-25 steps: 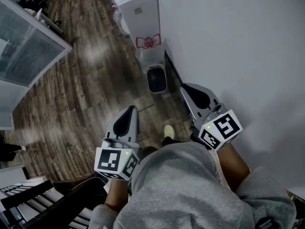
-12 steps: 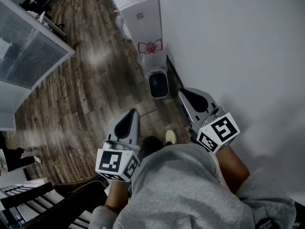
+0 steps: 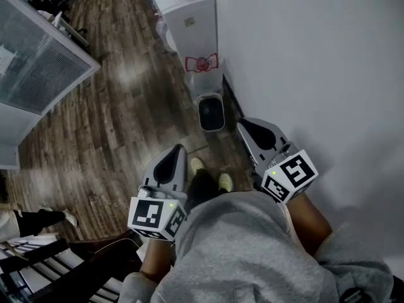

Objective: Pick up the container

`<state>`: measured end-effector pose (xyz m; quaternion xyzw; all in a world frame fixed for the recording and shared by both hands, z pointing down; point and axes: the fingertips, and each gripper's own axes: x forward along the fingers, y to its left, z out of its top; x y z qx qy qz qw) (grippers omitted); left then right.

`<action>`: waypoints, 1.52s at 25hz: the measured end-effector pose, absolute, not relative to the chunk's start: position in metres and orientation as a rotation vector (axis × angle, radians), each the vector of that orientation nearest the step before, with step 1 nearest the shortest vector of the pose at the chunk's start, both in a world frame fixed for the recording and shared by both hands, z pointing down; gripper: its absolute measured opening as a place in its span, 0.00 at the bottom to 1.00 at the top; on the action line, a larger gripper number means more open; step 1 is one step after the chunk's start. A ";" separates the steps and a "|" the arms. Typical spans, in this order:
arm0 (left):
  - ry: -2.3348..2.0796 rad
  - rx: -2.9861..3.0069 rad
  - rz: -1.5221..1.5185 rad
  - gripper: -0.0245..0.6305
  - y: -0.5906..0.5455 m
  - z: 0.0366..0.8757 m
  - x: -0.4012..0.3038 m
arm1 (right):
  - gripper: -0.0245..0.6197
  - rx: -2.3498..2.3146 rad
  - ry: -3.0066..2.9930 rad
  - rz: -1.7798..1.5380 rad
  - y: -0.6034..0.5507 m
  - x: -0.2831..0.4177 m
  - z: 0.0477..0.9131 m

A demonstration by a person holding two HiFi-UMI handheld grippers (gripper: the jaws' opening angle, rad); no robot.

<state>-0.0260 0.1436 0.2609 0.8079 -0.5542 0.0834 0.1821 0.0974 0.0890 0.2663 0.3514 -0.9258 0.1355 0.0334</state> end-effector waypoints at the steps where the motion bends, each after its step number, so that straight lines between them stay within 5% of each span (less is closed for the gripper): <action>1: -1.565 2.277 0.236 0.06 0.141 0.262 -0.027 | 0.08 1.077 -2.848 0.412 0.087 0.096 0.267; 38: -1.381 2.296 0.204 0.06 -0.073 0.298 -0.114 | 0.08 1.140 -2.644 0.368 -0.108 0.007 0.301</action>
